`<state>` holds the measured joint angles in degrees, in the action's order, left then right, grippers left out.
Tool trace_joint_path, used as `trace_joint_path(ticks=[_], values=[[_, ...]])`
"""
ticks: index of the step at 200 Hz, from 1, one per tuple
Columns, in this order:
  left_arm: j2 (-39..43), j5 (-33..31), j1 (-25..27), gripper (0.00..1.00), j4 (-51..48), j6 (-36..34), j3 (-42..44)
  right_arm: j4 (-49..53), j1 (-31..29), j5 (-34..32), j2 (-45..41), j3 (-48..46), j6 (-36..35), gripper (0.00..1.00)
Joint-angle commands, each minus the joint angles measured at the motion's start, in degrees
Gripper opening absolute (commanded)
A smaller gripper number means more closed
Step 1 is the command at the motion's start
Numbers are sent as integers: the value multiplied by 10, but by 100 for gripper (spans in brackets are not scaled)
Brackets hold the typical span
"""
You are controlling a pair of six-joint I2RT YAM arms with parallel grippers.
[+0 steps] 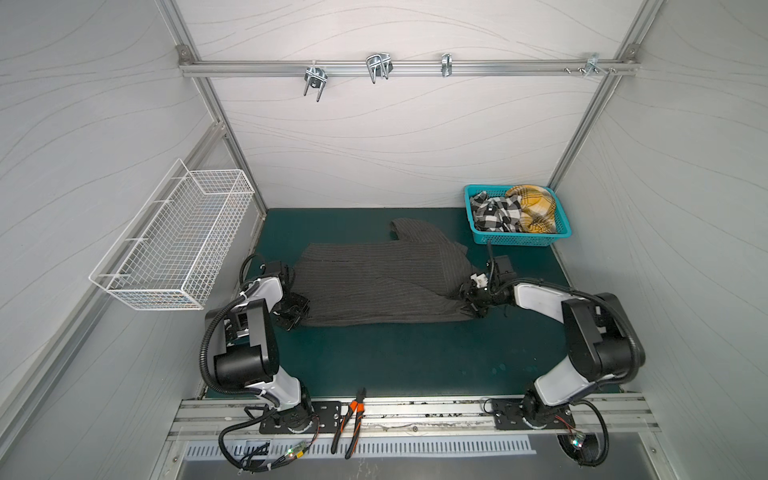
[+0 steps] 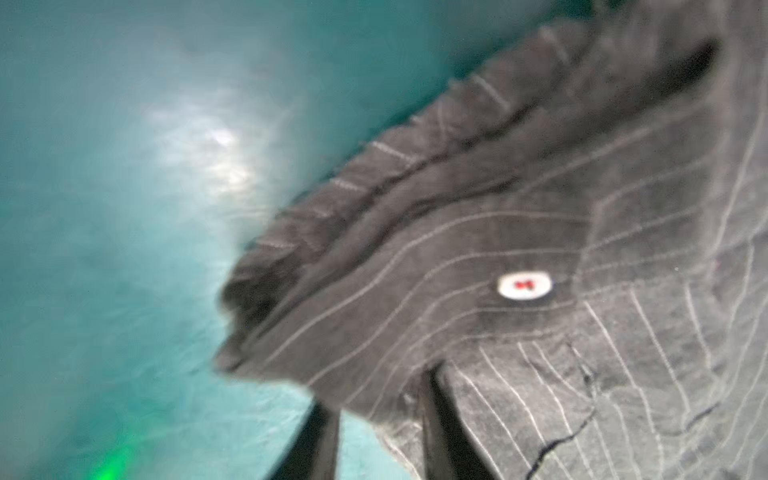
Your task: Fold and stack the long sleeve shirts
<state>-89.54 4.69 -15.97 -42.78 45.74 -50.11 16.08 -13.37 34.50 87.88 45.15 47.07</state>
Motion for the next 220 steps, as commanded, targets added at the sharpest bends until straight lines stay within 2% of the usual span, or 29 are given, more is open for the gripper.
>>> trace_joint_path(ticks=[1,15,25,39,48,57,74,87,101,113,159,194,214,220], values=[[48,-53,5,42,-59,-26,-62,158,14,-34,-79,47,-81,62],[69,-57,19,44,-73,-29,-92,185,14,-59,-86,72,-88,63],[78,-49,32,37,-70,-23,-105,184,11,-75,-75,85,-84,62],[72,-26,56,34,-47,-15,-116,167,3,-87,-38,104,-77,55],[52,-15,73,32,-35,-6,-120,157,-6,-97,-13,115,-76,50],[26,10,83,25,-14,-2,-123,140,-16,-103,12,123,-74,46],[-25,34,91,18,6,10,-125,112,-38,-117,61,140,-75,44],[-52,32,90,11,21,10,-118,105,-57,-134,105,159,-88,43],[-82,20,87,8,16,2,-117,120,-67,-144,151,183,-99,40],[-102,23,77,1,8,-2,-118,123,-69,-153,165,182,-93,39],[-46,13,72,0,39,-1,-13,154,-70,-151,122,92,-80,36],[14,63,72,0,57,-16,78,147,-68,-136,64,2,-52,32],[55,100,72,0,51,-15,95,142,-66,-118,10,-30,-44,37],[63,115,72,5,47,-18,88,146,-61,-112,-2,-26,-51,40]])
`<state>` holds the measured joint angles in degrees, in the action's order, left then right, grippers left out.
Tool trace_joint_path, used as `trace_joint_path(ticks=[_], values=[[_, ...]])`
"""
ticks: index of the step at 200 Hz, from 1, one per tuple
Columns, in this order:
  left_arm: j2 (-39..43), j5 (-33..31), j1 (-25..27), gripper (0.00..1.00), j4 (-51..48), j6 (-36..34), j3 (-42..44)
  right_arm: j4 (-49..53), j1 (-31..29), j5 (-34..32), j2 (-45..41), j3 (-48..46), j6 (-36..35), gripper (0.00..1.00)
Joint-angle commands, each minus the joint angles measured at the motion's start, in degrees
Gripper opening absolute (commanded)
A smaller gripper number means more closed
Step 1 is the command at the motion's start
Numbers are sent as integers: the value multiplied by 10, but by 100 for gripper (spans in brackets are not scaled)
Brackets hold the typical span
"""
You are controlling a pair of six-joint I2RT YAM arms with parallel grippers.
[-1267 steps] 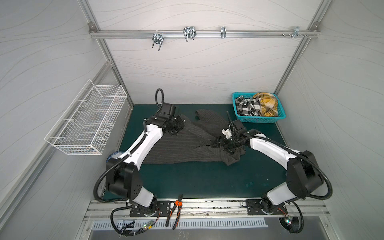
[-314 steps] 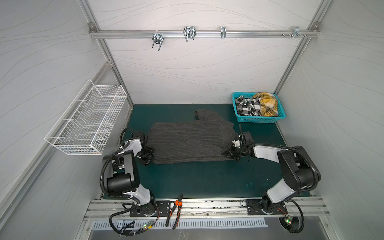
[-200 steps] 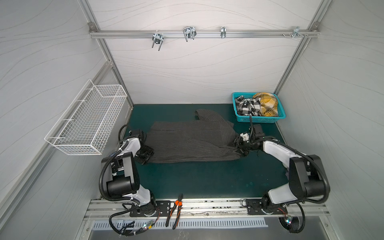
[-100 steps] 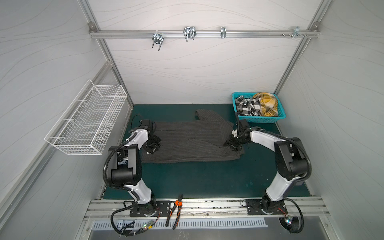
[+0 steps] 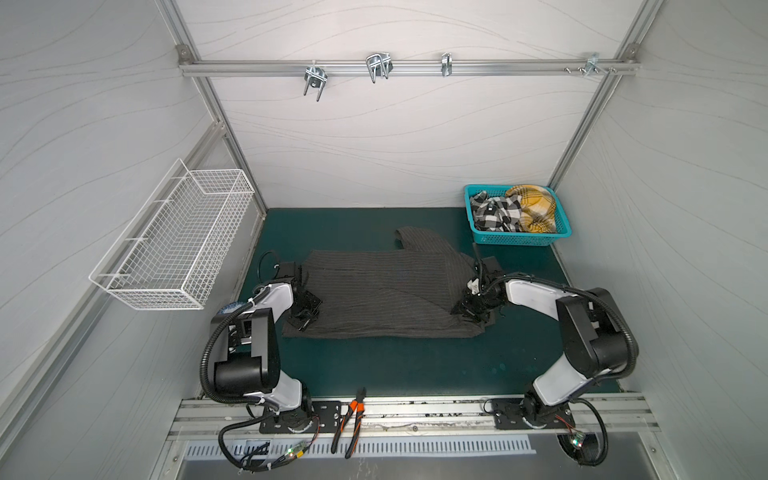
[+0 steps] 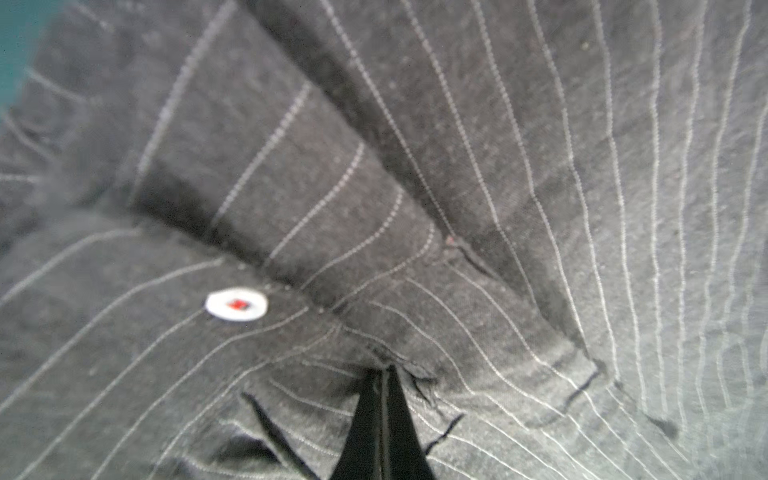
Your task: Fold and stack the long sleeve shirts
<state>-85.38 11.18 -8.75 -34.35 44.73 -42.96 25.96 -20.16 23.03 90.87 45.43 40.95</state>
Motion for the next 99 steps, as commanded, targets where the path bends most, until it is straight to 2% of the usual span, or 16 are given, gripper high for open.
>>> trace_joint_path(ticks=[1,23,35,46,58,75,99], values=[[22,52,0,5,-39,-9,15,49,8,4,-33,-27,9,40],[39,87,3,28,-49,-9,-59,105,32,26,-72,41,-27,48],[36,73,10,40,-37,-24,-122,126,36,24,-88,93,-50,51],[21,28,27,52,-22,-62,-182,138,36,13,-91,139,-72,52],[-10,-85,54,63,-20,-105,-247,148,36,-10,-83,183,-90,58],[-80,-131,53,68,5,-141,-314,143,40,-30,-59,223,-102,59],[-214,-112,44,66,-57,-195,-470,107,54,-21,-29,248,-100,59]])
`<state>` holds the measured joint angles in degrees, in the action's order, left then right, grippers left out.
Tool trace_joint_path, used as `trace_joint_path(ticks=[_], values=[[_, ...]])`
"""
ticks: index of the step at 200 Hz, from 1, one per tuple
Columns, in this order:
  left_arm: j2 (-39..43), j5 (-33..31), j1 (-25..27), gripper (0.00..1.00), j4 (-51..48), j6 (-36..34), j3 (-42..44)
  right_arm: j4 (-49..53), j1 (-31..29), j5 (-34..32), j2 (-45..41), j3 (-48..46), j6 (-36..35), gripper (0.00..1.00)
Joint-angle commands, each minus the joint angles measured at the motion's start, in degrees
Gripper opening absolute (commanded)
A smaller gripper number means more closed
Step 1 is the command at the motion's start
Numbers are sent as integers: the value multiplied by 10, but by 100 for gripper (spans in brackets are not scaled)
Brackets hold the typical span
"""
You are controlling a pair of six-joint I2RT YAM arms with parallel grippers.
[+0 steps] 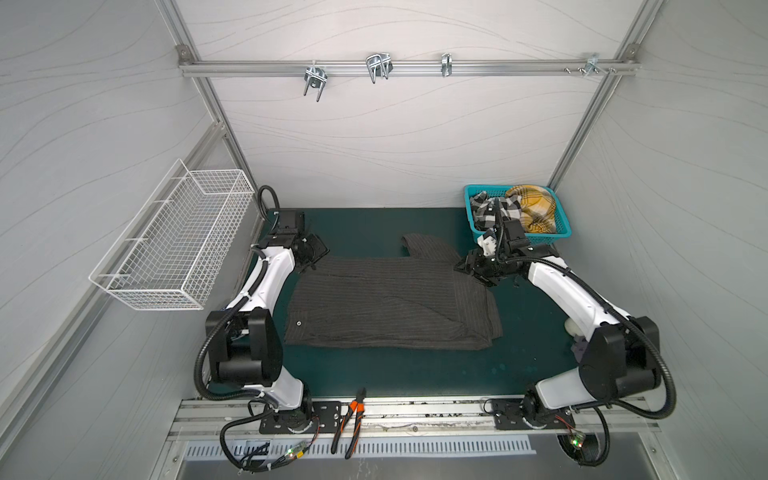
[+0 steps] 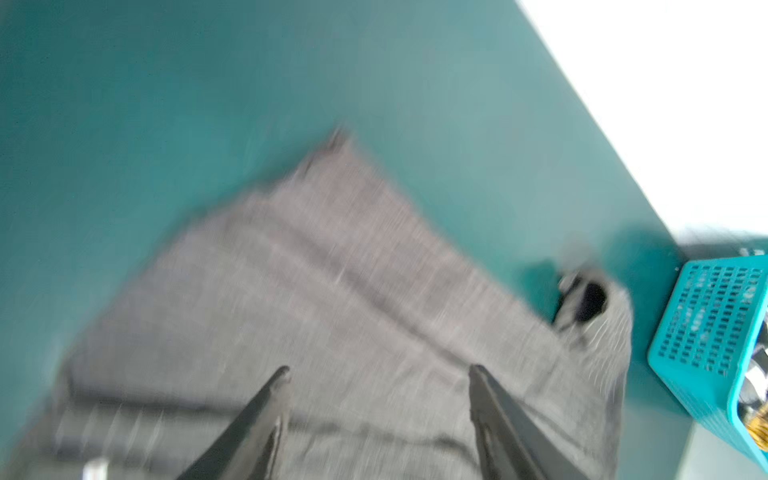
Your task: Fold and stack the long sleeve shirts
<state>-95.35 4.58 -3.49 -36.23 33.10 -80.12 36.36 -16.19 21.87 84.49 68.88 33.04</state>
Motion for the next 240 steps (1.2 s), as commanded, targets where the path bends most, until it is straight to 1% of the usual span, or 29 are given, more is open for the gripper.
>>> trace_joint_path(ticks=[1,22,37,44,48,76,93,106,115,130,146,175,208,216,229,240], values=[[-120,-46,-9,66,-39,-80,-104,1,15,-9,36,14,-20,59],[-220,-33,-11,64,-74,-111,-194,-21,18,4,52,19,-19,58],[-279,-30,-14,62,-99,-119,-244,-31,21,5,62,16,-23,58],[-298,-27,-18,61,-103,-119,-252,-34,23,6,66,14,-26,57],[-310,-26,-19,61,-103,-119,-272,-34,24,7,68,13,-27,57],[-371,-18,-22,52,-115,-118,-320,-48,34,21,77,-3,-25,55],[-381,-20,-21,52,-102,-112,-322,-68,33,46,76,-18,-12,54],[-388,-29,-21,51,-100,-110,-324,-77,32,48,70,-31,-5,53],[-395,-32,-21,49,-106,-110,-328,-82,32,45,66,-37,-3,53],[-398,-51,-14,42,-117,-113,-322,-76,38,41,64,-39,-5,51],[-394,-74,-3,39,-111,-123,-301,-79,50,54,58,-45,1,48],[-396,-76,-1,34,-111,-120,-302,-88,54,59,42,-52,5,46],[-414,-80,2,20,-139,-119,-329,-82,59,63,39,-46,1,44],[-413,-81,2,13,-138,-118,-328,-81,61,63,40,-44,0,44],[-413,-86,3,0,-141,-117,-328,-77,65,65,51,-35,-3,49],[-409,-96,3,0,-148,-113,-327,-67,66,69,67,-14,-12,53]])
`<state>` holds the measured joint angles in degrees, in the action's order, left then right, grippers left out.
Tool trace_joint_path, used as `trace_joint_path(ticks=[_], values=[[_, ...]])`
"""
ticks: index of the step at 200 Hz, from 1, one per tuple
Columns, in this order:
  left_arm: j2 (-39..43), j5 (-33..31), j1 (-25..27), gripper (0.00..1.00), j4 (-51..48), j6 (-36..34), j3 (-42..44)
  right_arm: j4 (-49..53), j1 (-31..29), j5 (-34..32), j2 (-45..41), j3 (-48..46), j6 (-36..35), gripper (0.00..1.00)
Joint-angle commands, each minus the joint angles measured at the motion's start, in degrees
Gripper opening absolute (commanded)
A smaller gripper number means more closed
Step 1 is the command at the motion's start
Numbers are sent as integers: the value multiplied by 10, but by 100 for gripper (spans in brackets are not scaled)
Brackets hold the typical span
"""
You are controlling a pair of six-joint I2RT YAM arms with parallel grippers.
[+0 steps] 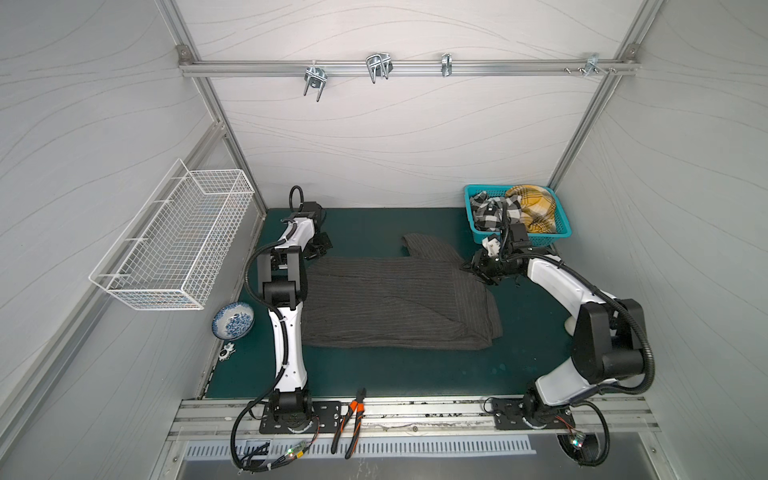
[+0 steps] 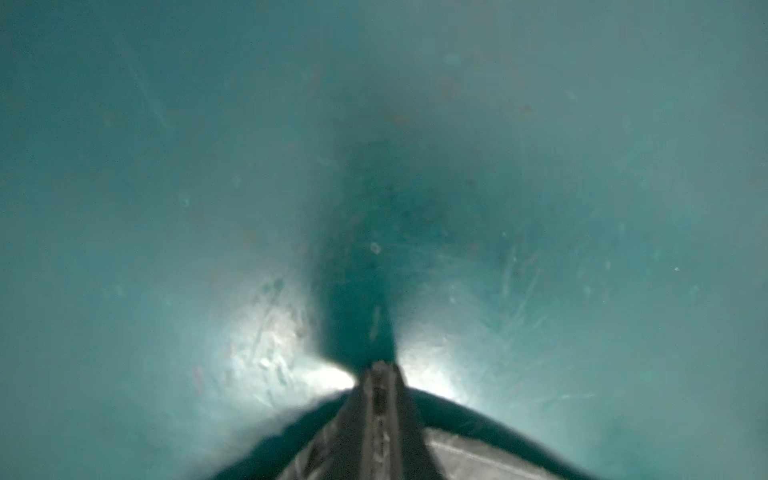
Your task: Fold and stack the long sleeve shirts
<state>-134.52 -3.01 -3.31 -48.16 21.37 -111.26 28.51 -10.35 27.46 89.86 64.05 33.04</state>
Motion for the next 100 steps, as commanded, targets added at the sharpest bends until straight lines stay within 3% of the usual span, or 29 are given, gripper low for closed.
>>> trace_joint_path(ticks=[1,53,100], values=[[-16,-21,1,0,-30,5,-15,12,8,13,15,36,-13,53],[131,-6,4,0,42,30,97,109,-1,-94,178,228,-102,56],[201,2,12,0,71,52,166,159,1,-92,350,398,-154,50]])
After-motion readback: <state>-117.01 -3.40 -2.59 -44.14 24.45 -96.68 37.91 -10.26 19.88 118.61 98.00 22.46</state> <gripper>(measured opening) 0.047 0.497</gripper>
